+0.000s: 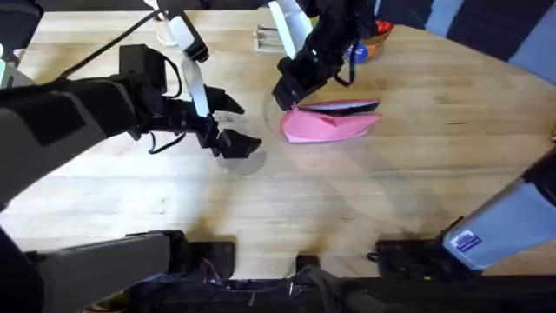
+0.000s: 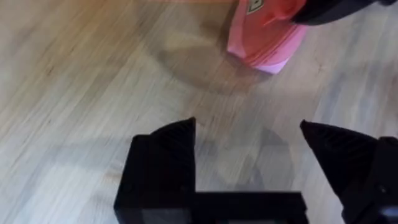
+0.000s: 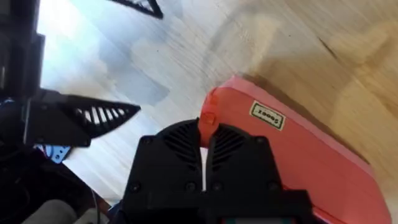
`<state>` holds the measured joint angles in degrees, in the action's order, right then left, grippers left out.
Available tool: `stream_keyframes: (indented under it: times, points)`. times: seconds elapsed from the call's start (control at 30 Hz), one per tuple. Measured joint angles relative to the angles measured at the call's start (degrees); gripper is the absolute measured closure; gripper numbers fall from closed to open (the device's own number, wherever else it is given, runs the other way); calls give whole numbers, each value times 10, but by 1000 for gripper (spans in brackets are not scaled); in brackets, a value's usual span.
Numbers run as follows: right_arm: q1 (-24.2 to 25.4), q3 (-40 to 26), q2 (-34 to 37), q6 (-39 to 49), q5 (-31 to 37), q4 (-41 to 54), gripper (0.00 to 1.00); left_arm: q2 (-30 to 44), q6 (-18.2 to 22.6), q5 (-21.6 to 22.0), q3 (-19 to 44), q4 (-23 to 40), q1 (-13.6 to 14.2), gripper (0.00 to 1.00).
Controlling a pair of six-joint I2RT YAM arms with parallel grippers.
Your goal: Unzip the bag, pick up the pens from the table one at a time and place them inside, then zip the bag closed.
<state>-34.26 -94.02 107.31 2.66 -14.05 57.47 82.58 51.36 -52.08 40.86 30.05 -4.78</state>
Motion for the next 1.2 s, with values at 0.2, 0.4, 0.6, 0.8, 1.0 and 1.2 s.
stream_keyframes:
  times: [0.2, 0.4, 0.6, 0.8, 1.0, 1.2]
  points:
    - [0, 0, 0, -41, 10, 0, 968, 81, 54, -115, 0, -70, 28, 8]
    - [0, 0, 0, -53, 10, 9, 969, 185, 82, -252, 0, -173, 42, 7]
    - [0, -1, 0, -57, 11, 11, 969, 215, 89, -313, 0, -202, 61, 7]
    - [0, -1, 0, -57, 11, 11, 970, 215, 92, -321, 0, -207, 80, 30]
    - [0, -1, 0, -57, 11, 11, 969, 215, 93, -305, 0, -209, 94, 50]
    - [0, -1, 0, -57, 11, 14, 970, 215, 94, -292, 0, -230, 99, 299]
